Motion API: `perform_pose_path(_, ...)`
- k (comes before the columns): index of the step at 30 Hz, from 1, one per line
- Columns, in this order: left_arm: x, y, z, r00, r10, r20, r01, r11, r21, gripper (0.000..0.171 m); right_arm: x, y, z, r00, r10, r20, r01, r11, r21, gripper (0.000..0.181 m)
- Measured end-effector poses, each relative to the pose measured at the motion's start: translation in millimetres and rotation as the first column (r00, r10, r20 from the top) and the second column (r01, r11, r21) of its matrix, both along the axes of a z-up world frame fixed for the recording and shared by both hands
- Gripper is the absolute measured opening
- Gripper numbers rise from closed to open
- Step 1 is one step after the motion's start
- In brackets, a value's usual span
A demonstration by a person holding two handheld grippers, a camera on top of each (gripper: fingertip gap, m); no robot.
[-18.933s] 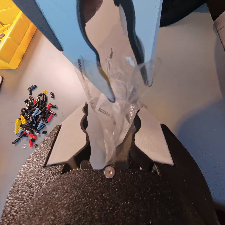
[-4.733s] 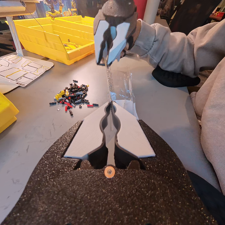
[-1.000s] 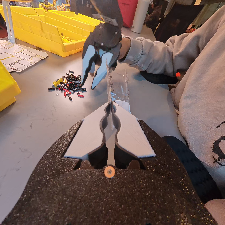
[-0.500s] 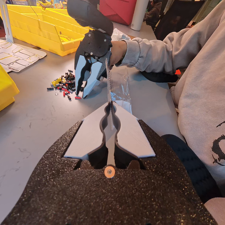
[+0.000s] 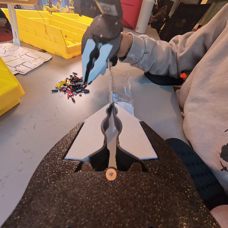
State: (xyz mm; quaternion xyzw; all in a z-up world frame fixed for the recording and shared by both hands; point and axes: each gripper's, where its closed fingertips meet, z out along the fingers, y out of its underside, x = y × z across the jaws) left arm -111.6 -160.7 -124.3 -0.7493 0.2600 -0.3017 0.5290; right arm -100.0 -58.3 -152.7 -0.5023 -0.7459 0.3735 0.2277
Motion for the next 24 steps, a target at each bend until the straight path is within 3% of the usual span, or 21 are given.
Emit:
perform_pose_path(2,-0.4,0.7,0.2,1.0,0.003,0.001,-0.003,1.0,0.002,0.0,10.7,-21.3,49.0,0.983,0.098,-0.154,-0.115,0.988,-0.106,0.003)
perform_pose_path(4,-0.5,1.4,0.5,1.0,0.004,0.003,-0.004,1.0,0.003,0.0,24.0,-39.0,81.0,0.951,0.176,-0.253,-0.216,0.967,-0.138,0.003)
perform_pose_path(6,0.1,1.9,0.6,1.0,0.003,0.005,-0.003,1.0,0.003,0.0,31.7,-52.2,83.0,0.938,0.24,-0.252,-0.272,0.957,-0.103,0.004)
perform_pose_path(9,0.8,1.9,-0.1,1.0,0.003,0.009,-0.003,1.0,0.001,0.0,27.8,-56.2,57.1,0.949,0.259,-0.182,-0.265,0.964,-0.013,0.011)
perform_pose_path(14,0.0,1.2,0.9,1.0,0.005,0.014,-0.005,1.0,0.005,0.0,18.9,-26.0,73.6,0.959,0.127,-0.252,-0.167,0.975,-0.145,0.016)
perform_pose_path(16,-0.2,1.6,0.9,1.0,0.004,0.013,-0.004,1.0,0.004,0.0,12.0,1.4,55.4,0.978,0.045,-0.202,-0.062,0.995,-0.079,0.016)
perform_pose_path(18,0.1,2.2,0.4,1.0,0.002,0.014,-0.002,1.0,0.0,0.0,5.5,23.9,20.2,0.994,0.008,-0.109,-0.003,0.999,0.047,0.017)
perform_pose_path(20,0.6,2.7,-0.7,1.0,0.002,0.012,-0.002,1.0,-0.005,0.0,-0.5,31.1,-12.1,0.999,0.03,-0.018,-0.027,0.991,0.128,0.019)
perform_pose_path(24,0.5,2.9,-3.2,1.0,0.005,0.013,-0.005,1.0,-0.017,0.0,-13.7,27.6,-41.7,0.987,0.137,0.089,-0.153,0.967,0.206,0.019)
